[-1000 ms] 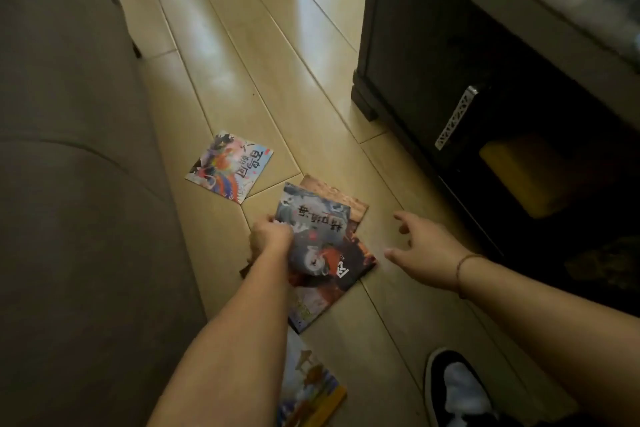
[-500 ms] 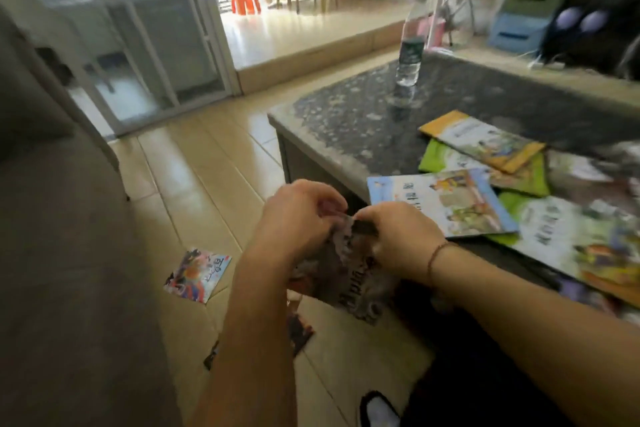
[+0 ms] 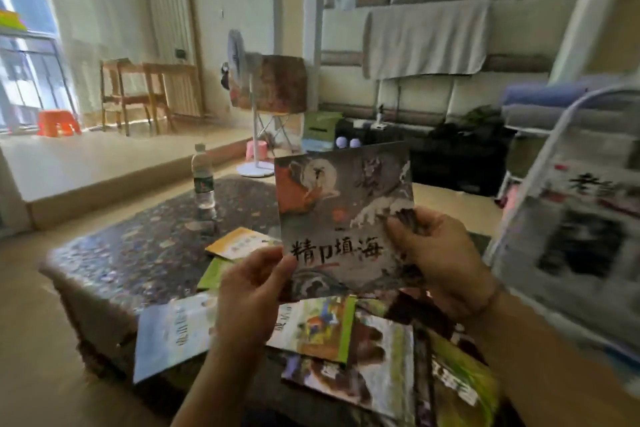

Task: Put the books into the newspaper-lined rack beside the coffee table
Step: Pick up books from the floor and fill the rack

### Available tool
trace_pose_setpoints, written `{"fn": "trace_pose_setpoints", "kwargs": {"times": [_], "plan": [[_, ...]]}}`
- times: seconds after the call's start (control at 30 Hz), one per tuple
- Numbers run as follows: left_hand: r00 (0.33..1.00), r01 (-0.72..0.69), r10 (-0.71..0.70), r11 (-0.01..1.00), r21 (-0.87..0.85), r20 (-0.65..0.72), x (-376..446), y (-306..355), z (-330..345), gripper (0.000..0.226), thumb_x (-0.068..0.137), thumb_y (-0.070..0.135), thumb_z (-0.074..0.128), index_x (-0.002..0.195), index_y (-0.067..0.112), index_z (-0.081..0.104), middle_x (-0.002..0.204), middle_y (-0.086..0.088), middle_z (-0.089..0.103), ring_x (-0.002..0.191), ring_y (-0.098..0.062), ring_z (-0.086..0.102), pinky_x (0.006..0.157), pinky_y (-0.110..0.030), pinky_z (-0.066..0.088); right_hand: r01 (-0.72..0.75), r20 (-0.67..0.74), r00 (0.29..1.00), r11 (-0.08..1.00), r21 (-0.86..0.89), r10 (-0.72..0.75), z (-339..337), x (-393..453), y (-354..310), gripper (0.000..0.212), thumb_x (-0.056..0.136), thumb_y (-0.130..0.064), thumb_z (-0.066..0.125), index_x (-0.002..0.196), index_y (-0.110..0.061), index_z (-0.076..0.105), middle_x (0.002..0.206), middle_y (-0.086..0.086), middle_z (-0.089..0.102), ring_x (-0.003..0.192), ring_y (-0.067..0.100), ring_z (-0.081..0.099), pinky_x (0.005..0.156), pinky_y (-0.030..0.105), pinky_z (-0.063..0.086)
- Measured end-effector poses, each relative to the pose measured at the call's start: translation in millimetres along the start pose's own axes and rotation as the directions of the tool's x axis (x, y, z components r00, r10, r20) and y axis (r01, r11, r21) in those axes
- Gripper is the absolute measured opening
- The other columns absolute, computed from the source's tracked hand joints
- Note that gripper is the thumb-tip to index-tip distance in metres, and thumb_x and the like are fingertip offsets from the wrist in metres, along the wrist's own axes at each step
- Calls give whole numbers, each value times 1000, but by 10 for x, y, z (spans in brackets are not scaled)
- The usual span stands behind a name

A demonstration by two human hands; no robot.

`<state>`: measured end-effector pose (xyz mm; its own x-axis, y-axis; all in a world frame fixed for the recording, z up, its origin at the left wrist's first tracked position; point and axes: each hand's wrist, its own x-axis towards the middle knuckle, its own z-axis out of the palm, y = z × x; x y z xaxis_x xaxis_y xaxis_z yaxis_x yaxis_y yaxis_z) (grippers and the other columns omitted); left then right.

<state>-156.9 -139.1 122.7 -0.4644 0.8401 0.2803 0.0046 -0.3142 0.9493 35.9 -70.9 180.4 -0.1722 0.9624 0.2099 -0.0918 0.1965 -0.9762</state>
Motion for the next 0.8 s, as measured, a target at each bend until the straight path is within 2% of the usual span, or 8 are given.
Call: {"fn": "trace_pose_setpoints", "kwargs": {"times": [0.1,0.23,0.27,0.33,0.4,0.43,0.63,0.8], "plan": [[991,53,-46,997,-48,127,-79,6,564,11,91,3,61,88,8,72,77,-7,76,69,-18,74,58,-22,57,-26,-90,996,996,-86,18,-624,-119,-117,30,86,-7,67,116,-8,61,105,13,73,89,21,72,69,30,60],[960,25,-13,999,-40,280,-163,22,1305,15,91,2,61,87,11,72,78,-6,76,71,-19,74,61,-22,57,113,-188,952,848,-518,-242,-1381,-322,-534,103,71,-24,85,149,-34,19,142,-2,43,126,19,49,100,42,49],[945,5,7,999,-37,328,-193,51,1537,16,91,2,61,88,12,73,79,-5,77,73,-19,74,63,-23,58,140,-180,917,709,-691,-356,-1583,-387,-691,108,68,-29,86,150,-36,16,145,-1,37,130,19,44,105,41,44],[909,-12,33,999,-53,416,-280,154,2021,16,92,5,61,89,14,73,81,-5,77,77,-20,74,68,-30,59,75,-73,845,253,-965,-529,-1964,-518,-1024,104,63,-43,86,148,-30,27,146,4,30,132,25,34,110,43,35],[876,-5,44,997,-82,481,-374,293,2498,12,92,7,62,91,13,72,83,-6,77,80,-23,74,72,-36,60,-62,9,850,-117,-991,-526,-2295,-596,-1339,96,62,-56,80,144,-32,37,144,1,35,130,30,36,108,51,31],[859,8,45,995,-102,510,-412,357,2740,11,93,9,62,93,12,72,84,-6,77,81,-23,74,72,-36,61,-116,-2,874,-204,-972,-485,-2444,-624,-1465,93,64,-59,77,144,-34,36,142,-1,39,129,29,39,107,52,30],[816,-93,139,990,-110,561,-450,615,3996,9,91,22,66,94,29,64,88,2,75,78,-8,73,70,-33,62,-311,-103,838,-314,-897,-536,-3326,-550,-1815,82,76,-49,74,143,-31,32,129,4,48,116,29,49,94,46,36],[825,-310,230,948,73,517,-280,565,4489,8,89,25,69,85,30,66,81,11,70,73,0,68,67,-22,59,-325,-88,824,-340,-882,-559,-3656,-353,-1625,76,80,-45,71,143,-28,32,130,4,47,119,28,47,99,46,34]]}}
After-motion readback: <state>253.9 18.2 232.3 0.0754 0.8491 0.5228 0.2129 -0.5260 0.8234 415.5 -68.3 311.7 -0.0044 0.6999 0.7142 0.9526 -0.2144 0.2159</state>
